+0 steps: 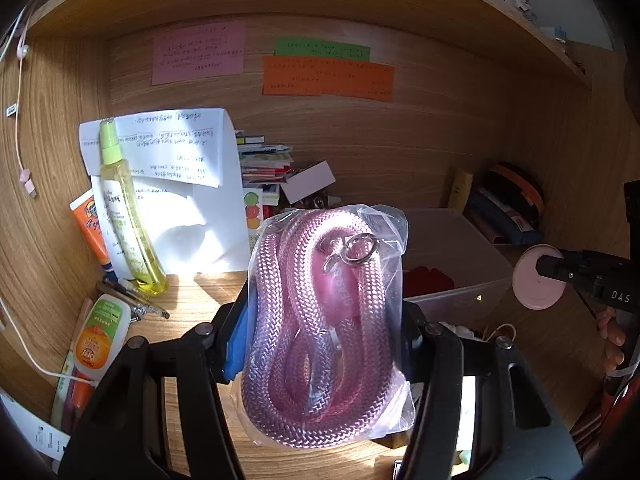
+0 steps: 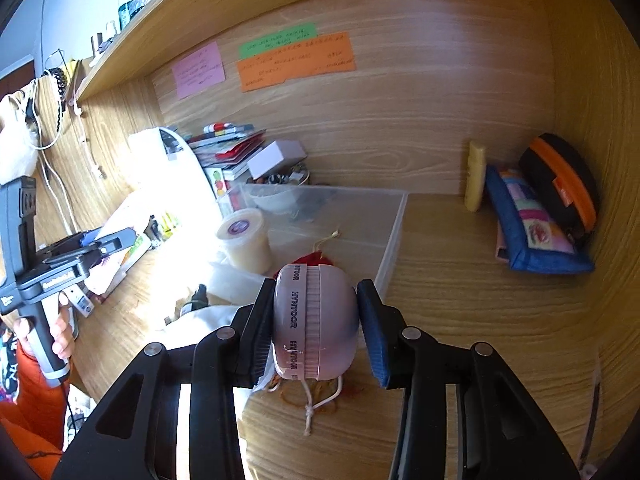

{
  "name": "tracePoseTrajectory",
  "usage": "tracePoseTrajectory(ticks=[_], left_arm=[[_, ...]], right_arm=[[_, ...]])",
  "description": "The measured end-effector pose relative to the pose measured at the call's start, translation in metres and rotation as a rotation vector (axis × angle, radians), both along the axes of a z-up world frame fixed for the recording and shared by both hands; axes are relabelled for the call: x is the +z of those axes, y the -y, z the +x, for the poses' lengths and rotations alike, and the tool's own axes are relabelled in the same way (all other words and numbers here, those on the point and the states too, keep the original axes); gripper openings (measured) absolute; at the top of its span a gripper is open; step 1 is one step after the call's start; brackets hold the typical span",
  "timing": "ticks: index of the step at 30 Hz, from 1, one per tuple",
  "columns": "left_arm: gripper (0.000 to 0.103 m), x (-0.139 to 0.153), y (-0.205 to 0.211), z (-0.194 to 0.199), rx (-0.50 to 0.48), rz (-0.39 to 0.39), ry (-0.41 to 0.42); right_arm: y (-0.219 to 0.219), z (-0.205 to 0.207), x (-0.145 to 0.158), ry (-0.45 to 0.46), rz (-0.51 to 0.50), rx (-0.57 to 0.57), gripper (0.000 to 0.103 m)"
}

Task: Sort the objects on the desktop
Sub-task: 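Carry the rope bag with left tool while right tool carries pink case to bin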

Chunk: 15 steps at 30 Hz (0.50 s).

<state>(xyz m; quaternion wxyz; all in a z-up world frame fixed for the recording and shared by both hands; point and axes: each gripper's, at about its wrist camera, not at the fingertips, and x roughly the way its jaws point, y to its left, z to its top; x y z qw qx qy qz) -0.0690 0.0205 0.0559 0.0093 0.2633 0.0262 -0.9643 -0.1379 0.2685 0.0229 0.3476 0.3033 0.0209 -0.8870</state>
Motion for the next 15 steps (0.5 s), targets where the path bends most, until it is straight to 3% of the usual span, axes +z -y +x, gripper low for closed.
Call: tracePoseTrajectory(ticks=[15], left_arm=[[0.057,0.011,-0.024,-0.059,-0.154,0.057,0.020]], right_arm=[[0.016,-0.037,0.007,0.021,-0.014,-0.002,0.037]])
